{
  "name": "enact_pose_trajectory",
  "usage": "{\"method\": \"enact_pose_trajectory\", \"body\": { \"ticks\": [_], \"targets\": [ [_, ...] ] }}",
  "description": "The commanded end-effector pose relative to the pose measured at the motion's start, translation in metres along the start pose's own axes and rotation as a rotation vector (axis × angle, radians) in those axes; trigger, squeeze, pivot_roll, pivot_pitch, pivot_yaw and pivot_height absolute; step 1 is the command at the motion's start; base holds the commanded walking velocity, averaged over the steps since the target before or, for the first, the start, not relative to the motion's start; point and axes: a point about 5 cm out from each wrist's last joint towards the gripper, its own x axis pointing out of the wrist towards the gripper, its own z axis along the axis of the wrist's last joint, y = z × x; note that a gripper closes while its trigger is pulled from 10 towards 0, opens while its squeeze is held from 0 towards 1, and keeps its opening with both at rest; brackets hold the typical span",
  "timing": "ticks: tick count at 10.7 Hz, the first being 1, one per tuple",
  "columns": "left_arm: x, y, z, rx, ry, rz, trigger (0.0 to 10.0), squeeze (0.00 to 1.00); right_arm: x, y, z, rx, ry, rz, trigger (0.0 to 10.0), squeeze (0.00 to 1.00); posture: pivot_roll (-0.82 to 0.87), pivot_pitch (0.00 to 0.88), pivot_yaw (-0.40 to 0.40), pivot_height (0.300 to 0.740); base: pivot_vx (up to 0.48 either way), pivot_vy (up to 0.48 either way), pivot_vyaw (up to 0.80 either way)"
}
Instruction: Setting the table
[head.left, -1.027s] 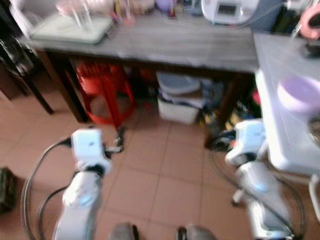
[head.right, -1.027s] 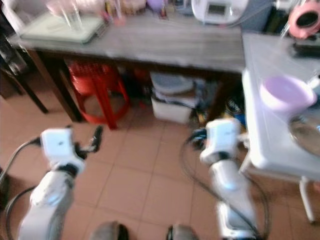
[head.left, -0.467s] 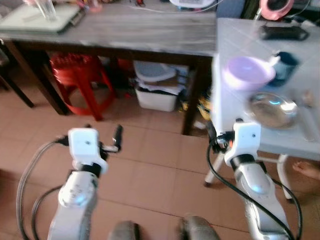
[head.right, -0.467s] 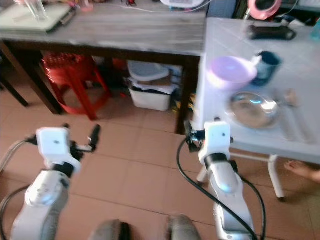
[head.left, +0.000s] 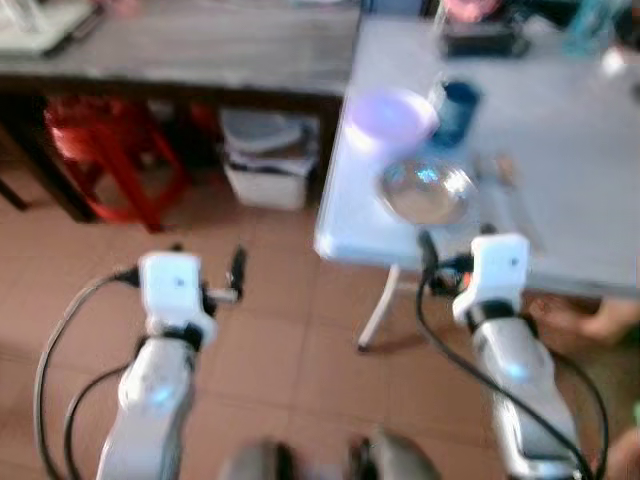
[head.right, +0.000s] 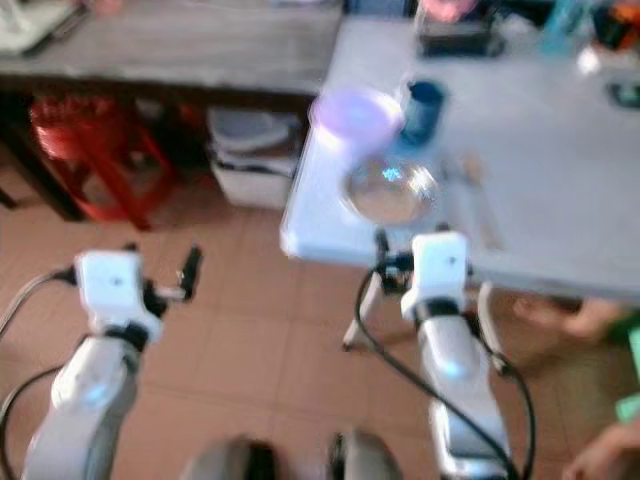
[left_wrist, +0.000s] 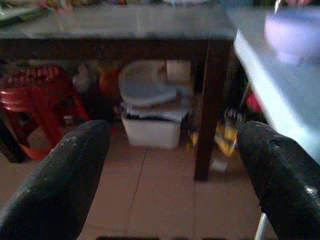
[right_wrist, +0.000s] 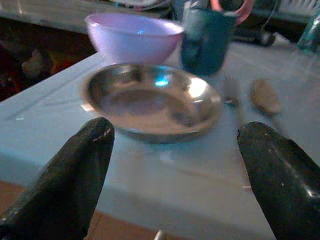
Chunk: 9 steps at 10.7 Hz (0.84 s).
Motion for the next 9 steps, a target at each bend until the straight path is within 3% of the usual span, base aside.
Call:
{"method": "enact_pose_trajectory", "body": {
  "ticks": [1,5,9],
  "targets": [
    [-0.0005,0.0005,-0.0003,-0.033,0.002,0.005,10.0,0.0,-0.0007,-0.0024,-0.0003,0.001,0.005,-0.008,10.0,0.0,0.03,0.148,0.063,0.74,0.0,0.0,0.0],
    [0.0038,-0.0036,0.0055,-0.031,-0.033,-0.035,10.0,0.0,0.0055,-0.004,0.005,-0.001,-0.013,-0.009,10.0,0.0,0.03,0.147,0.056,0.74,0.0,0.0,-0.65],
    [0.0054,-0.0042,0.0076,-0.034,-0.047,-0.039,10.0,0.0,0.0064,-0.0028,0.0074,-0.012,-0.027,0.0,10.0,0.0,0.02,0.145,0.055,0.74,0.259,0.0,0.0]
  ]
}}
